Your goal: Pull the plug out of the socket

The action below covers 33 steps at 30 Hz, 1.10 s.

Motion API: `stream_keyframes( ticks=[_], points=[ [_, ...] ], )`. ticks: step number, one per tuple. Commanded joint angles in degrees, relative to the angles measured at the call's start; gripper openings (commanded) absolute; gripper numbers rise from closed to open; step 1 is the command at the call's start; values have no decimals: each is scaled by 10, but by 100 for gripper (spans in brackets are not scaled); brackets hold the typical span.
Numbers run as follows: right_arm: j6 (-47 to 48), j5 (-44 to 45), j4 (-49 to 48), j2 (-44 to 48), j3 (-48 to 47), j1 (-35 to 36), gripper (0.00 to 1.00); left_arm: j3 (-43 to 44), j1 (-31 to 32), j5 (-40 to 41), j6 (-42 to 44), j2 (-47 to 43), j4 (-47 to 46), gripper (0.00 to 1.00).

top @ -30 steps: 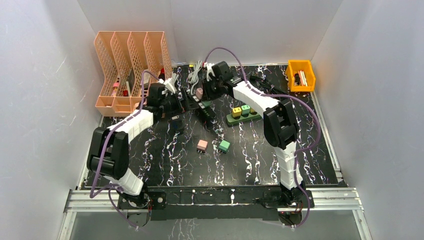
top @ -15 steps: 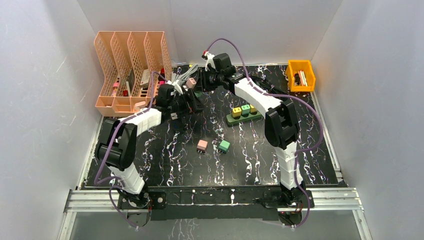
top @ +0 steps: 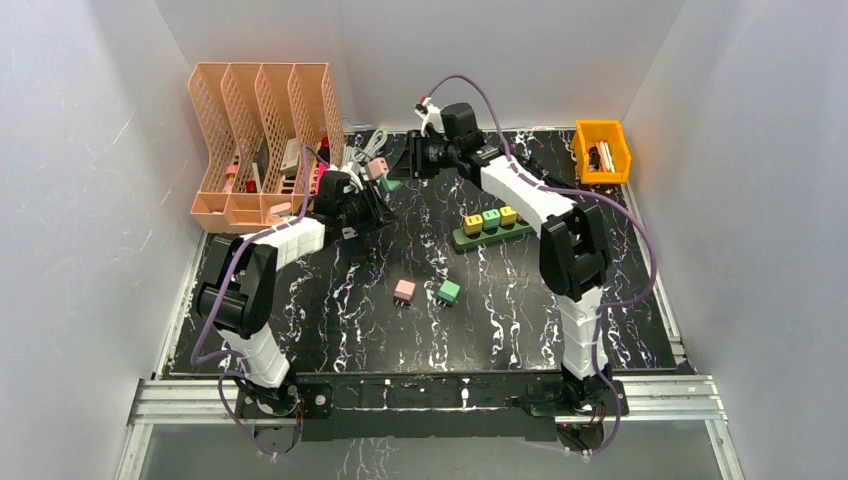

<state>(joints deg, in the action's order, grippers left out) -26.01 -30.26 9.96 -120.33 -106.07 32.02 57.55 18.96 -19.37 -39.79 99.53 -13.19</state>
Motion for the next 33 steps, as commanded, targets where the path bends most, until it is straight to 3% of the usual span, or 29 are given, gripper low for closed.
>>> stream_keyframes(
  ticks=[1, 5, 13, 17, 21, 26, 33],
  points=[
    [-18, -62, -23, 67, 6, -20, 0, -3, -6, 38, 11, -32, 5, 0],
    [39, -59, 61, 100, 33, -24, 0, 2, -14, 42, 11, -27, 13, 0],
    [161, -43, 179, 319, 329, -93, 0, 16, -28, 52, 42, -35, 42, 0],
    [170, -49, 249, 369, 413, -124, 2, 17, -30, 47, 51, -42, 55, 0],
    [138, -66, 273, 390, 471, -123, 3, 23, -31, 38, 59, -52, 71, 0],
    [154, -10, 305, 380, 517, -114, 3, 28, -33, 35, 77, -64, 95, 0],
    [155, -24, 281, 352, 545, -101, 6, 28, -39, 36, 93, -75, 112, 0]
  ],
)
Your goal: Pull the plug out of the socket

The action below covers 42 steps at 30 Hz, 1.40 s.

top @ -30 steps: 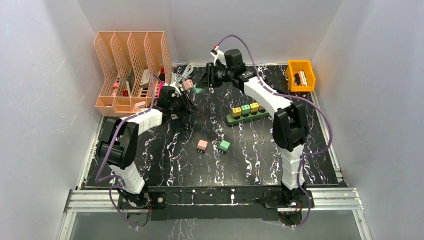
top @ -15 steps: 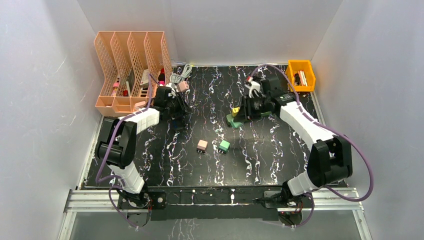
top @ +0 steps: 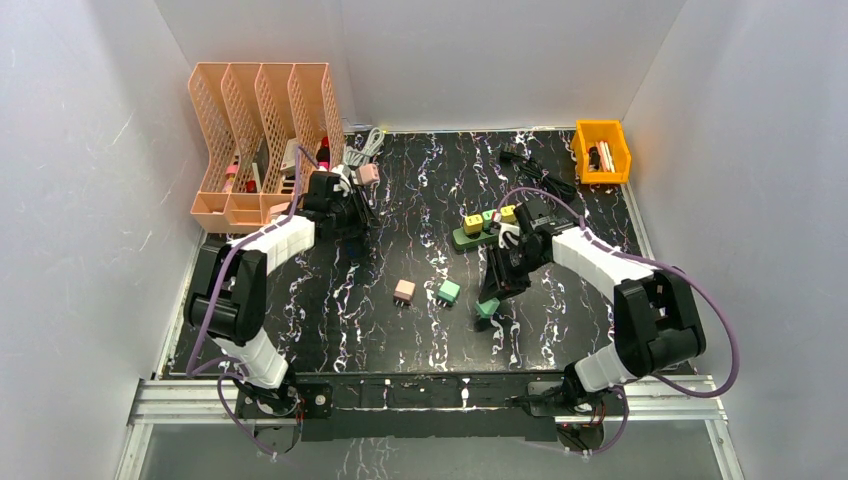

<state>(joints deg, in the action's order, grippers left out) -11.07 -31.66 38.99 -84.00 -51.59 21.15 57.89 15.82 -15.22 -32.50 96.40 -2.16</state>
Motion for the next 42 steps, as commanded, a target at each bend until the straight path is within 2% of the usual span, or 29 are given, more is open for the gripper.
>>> stream_keyframes(
  ticks=[1, 6, 9, 16, 19, 20, 21, 24, 26, 31, 35, 39, 42],
  points=[
    [5, -10, -9, -18, -1, 8, 7, 23, -9, -4, 21, -46, 3, 0],
    [-3, 10, -9, -47, -2, 13, 13, 18, -12, -2, 24, -52, 6, 0],
    [-9, 30, -8, -58, -3, 18, 21, 16, -13, -3, 25, -52, 5, 0],
    [4, 111, 27, -51, -57, 25, 58, 20, -15, -8, 28, -56, 8, 0],
    [13, 130, 45, -49, -97, 25, 69, 20, -17, -6, 31, -62, 13, 0],
    [14, 137, 52, -49, -113, 25, 81, 19, -18, -4, 31, -65, 15, 0],
    [14, 146, 56, -48, -127, 25, 85, 18, -18, -3, 31, -68, 16, 0],
    [12, 177, 52, -41, -170, 25, 88, 15, -18, 5, 37, -79, 20, 0],
    [10, 204, 27, -29, -189, 27, 95, 13, -18, 11, 44, -86, 22, 0],
    [-8, 233, -96, -31, -242, 57, 98, -2, -11, 9, 52, -98, 21, 0],
    [-19, 219, -215, -94, -284, 95, 98, -5, 6, 9, 52, -102, 19, 0],
    [-47, 176, -273, -185, -361, 108, 98, -7, 18, 11, 48, -107, 19, 0],
    [-82, 137, -347, -221, -389, 112, 98, -11, 24, 10, 41, -113, 16, 0]
  ],
)
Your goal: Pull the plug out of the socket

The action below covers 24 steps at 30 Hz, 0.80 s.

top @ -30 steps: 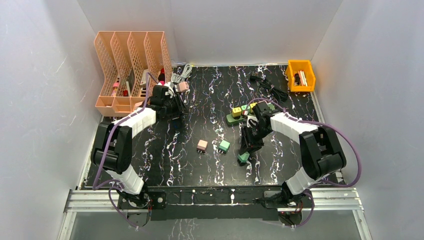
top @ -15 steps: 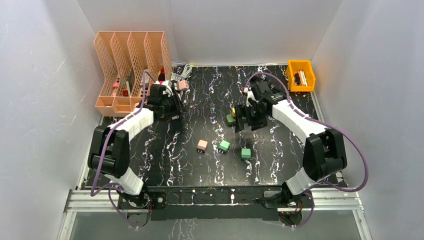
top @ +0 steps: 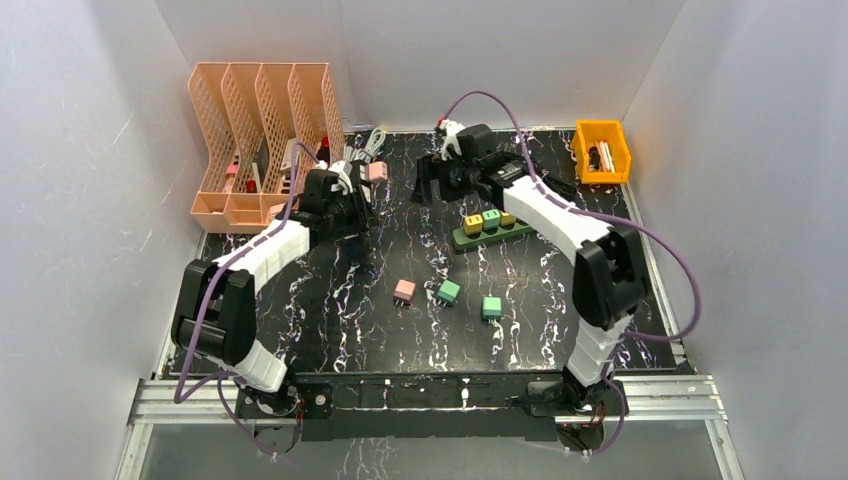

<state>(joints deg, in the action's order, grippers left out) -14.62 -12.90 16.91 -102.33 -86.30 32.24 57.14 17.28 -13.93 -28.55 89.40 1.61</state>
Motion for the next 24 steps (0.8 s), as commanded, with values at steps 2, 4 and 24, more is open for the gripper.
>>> stream_keyframes(
  ticks=[2, 4, 24],
  points=[
    [-74, -76, -203, -46, -31, 1, 98, -7, 13, -4, -2, -45, -25, 0],
    [-103, -94, -290, -55, -13, 2, 98, -10, 17, -4, -4, -47, -27, 0],
    [-208, -149, -417, -187, -79, 17, 72, -7, 23, -5, -5, -37, -33, 0]
  ],
)
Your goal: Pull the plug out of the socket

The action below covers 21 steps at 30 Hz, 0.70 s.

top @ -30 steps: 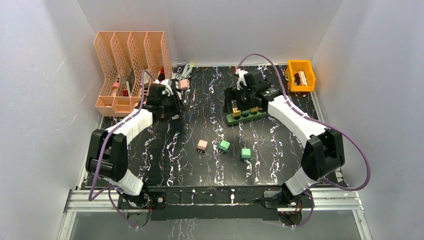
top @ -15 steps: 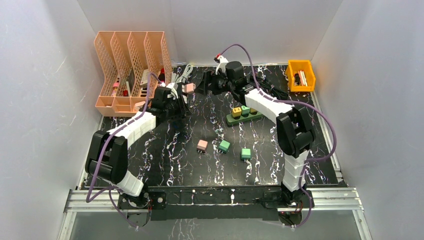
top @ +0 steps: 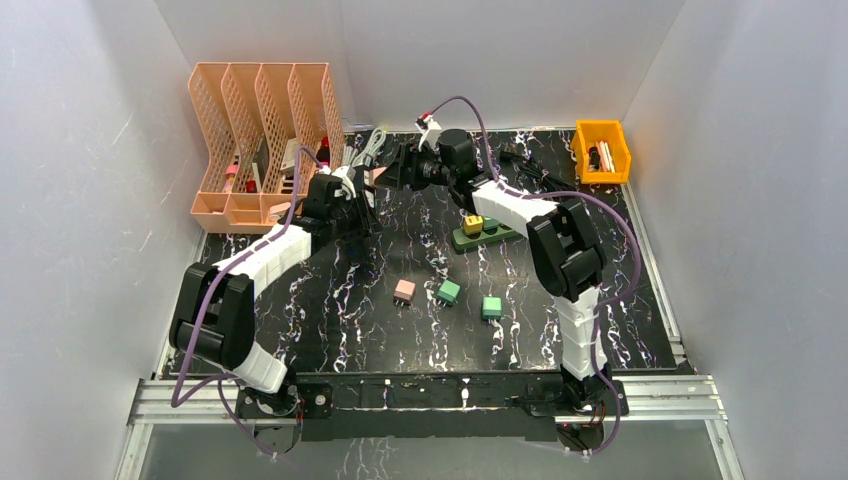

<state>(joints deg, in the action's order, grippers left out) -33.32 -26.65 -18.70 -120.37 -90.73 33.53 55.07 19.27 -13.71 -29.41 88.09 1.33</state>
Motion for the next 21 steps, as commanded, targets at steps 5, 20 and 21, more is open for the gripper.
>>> stream_keyframes(
  ticks=[5, 20, 21],
  points=[
    [-25, -25, -44, -37, -72, 8, 49, 11, 3, -8, 11, -16, -28, 0],
    [9, -142, 141, -24, -190, -17, 0, 71, -33, 96, 8, 60, 124, 0],
    [-13, -172, 122, -20, -186, -22, 0, 70, -40, 94, 3, 64, 124, 0]
  ],
)
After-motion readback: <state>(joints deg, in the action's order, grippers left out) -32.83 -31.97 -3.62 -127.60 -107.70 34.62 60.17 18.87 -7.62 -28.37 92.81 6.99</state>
